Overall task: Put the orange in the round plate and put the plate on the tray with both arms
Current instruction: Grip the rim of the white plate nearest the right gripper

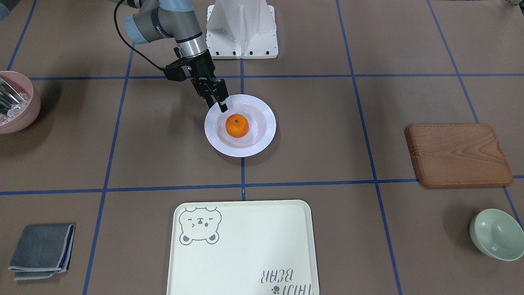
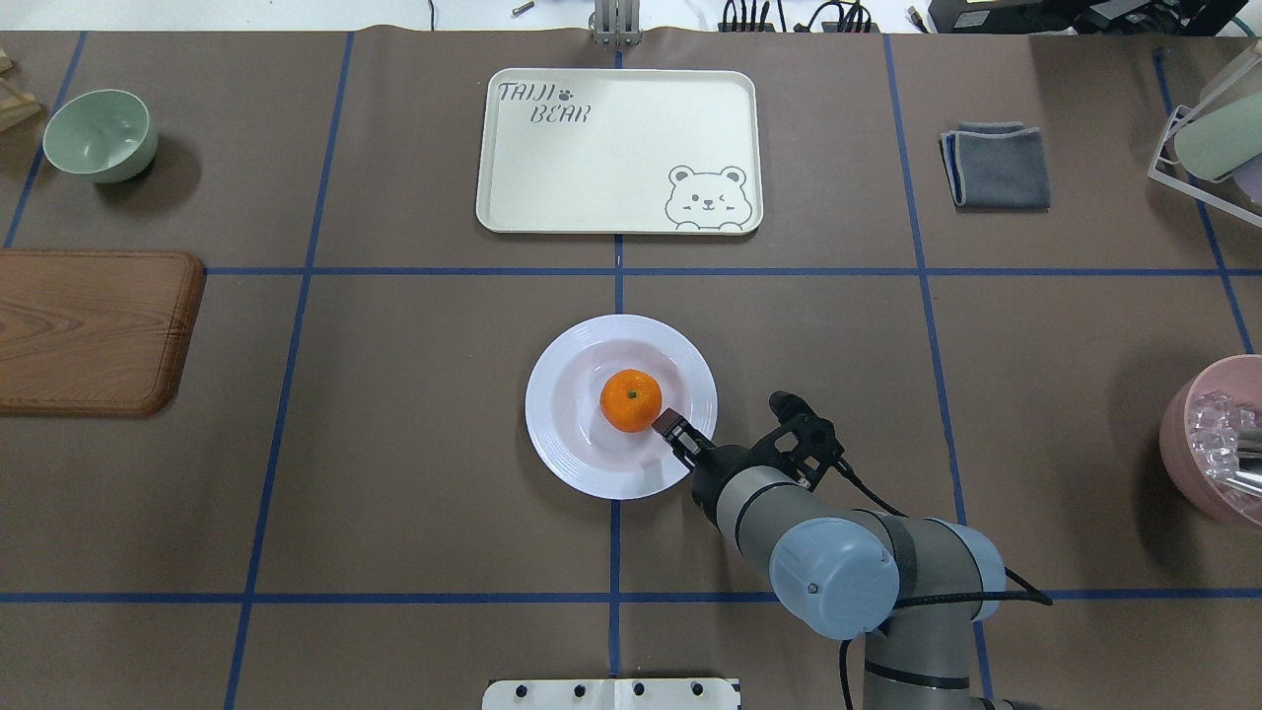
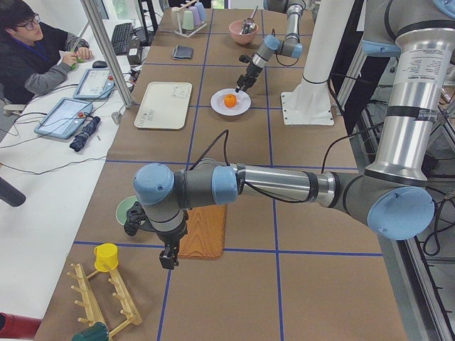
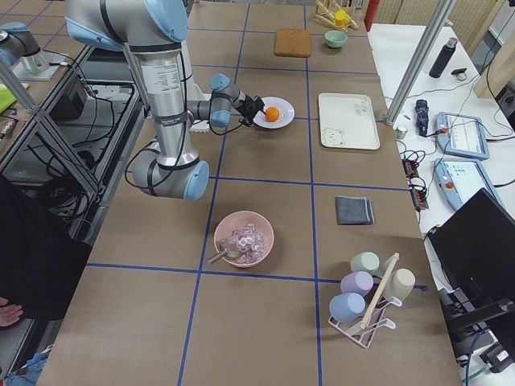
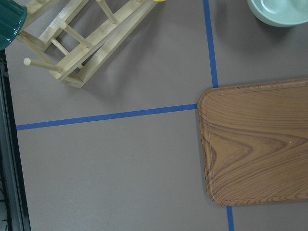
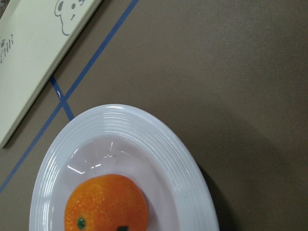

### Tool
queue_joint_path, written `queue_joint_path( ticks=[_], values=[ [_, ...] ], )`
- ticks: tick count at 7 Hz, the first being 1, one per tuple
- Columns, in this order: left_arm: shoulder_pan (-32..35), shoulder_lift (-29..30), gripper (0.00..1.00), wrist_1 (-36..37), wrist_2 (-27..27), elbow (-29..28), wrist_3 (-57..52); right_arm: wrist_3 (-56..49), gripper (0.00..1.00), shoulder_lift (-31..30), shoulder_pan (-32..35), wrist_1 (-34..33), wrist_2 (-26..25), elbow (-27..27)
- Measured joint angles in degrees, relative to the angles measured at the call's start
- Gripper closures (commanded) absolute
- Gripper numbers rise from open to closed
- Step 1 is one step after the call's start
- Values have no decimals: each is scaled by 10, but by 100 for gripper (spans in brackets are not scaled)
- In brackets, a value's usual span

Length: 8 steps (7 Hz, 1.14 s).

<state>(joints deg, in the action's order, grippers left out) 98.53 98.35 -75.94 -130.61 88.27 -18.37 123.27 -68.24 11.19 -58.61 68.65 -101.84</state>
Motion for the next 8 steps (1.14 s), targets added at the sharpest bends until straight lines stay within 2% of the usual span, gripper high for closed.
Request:
queue_joint_path(
  ticks=[3, 4, 5, 8],
  values=[
    [0, 0, 1, 0, 0, 1, 0, 0, 34, 7, 0, 0, 0, 12],
    [0, 0, 1, 0, 0, 1, 0, 0, 35, 8, 0, 0, 0, 13],
    [0, 0, 1, 0, 0, 1, 0, 0, 41, 9, 0, 0, 0, 13],
    [-1, 1, 1, 0, 0, 1, 0, -2, 41, 15, 2, -15, 0, 14]
  ],
)
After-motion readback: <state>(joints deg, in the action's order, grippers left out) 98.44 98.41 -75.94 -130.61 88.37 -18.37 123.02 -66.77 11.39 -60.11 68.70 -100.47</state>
